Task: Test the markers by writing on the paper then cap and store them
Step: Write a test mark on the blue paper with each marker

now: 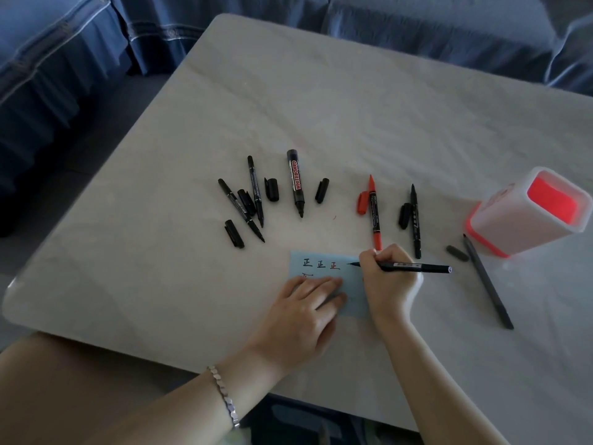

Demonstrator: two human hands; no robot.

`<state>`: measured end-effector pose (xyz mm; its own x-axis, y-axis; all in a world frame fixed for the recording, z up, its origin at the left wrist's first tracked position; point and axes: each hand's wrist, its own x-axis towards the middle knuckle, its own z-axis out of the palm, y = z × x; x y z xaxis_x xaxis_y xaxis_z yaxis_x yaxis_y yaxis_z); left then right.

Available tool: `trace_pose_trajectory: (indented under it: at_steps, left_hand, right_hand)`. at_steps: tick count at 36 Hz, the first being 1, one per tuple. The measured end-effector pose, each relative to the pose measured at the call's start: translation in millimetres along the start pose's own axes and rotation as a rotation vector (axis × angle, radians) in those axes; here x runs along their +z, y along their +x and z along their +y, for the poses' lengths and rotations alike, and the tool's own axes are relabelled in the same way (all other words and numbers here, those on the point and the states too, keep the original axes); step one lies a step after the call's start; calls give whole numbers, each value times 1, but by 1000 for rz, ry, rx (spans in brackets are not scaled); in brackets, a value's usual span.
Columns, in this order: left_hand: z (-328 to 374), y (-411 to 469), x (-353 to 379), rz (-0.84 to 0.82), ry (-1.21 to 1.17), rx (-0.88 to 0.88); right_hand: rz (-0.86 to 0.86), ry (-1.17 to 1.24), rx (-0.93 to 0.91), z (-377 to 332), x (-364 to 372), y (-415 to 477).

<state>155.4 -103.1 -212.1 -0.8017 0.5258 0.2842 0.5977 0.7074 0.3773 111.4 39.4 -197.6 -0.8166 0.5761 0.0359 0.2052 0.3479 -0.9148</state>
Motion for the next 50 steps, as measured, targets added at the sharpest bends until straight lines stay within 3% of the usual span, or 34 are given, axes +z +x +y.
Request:
trace_pose_trajectory:
  at_steps: [50]
  left_hand:
    - [-1, -1, 1, -22, 5, -10]
  right_hand:
    - [-84, 43, -2, -2, 0, -4]
